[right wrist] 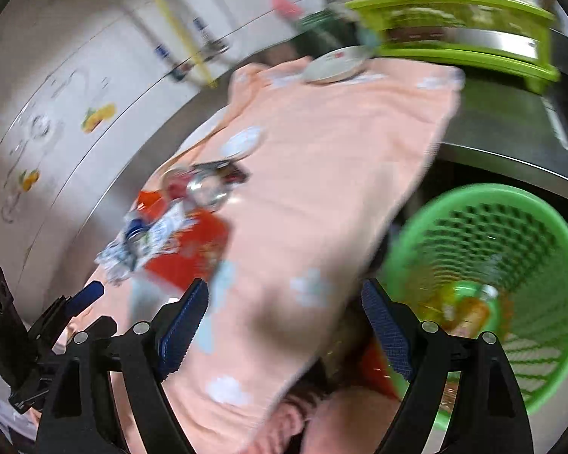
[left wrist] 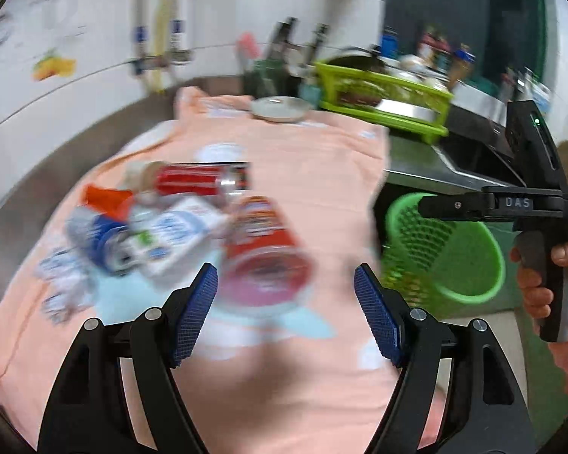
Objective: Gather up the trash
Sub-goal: 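Grasp the red paper cup with the right tool while the left tool grasps the milk carton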
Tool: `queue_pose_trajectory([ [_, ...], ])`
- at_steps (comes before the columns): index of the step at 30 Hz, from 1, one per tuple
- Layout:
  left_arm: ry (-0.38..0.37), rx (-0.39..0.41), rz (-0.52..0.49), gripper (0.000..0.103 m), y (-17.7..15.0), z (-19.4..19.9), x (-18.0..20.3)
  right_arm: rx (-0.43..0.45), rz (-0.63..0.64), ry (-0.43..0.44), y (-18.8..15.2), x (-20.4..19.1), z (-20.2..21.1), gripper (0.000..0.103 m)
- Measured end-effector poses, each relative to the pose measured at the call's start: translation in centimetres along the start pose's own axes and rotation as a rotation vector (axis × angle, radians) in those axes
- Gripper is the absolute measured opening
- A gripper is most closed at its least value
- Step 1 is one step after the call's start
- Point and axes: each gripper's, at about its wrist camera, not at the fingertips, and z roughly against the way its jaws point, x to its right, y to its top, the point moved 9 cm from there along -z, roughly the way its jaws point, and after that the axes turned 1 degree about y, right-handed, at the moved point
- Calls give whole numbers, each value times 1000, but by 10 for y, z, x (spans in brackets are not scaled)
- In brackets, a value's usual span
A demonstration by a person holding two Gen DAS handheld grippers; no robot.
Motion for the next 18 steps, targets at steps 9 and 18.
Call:
queue_pose_trajectory([
  [9, 99, -10, 112, 74, -13, 5, -85, -123, 4, 44, 8, -73, -72, 81],
  [18, 113, -19, 114, 74, -10, -14, -112, -239, -112, 58, 10, -73, -119, 82],
])
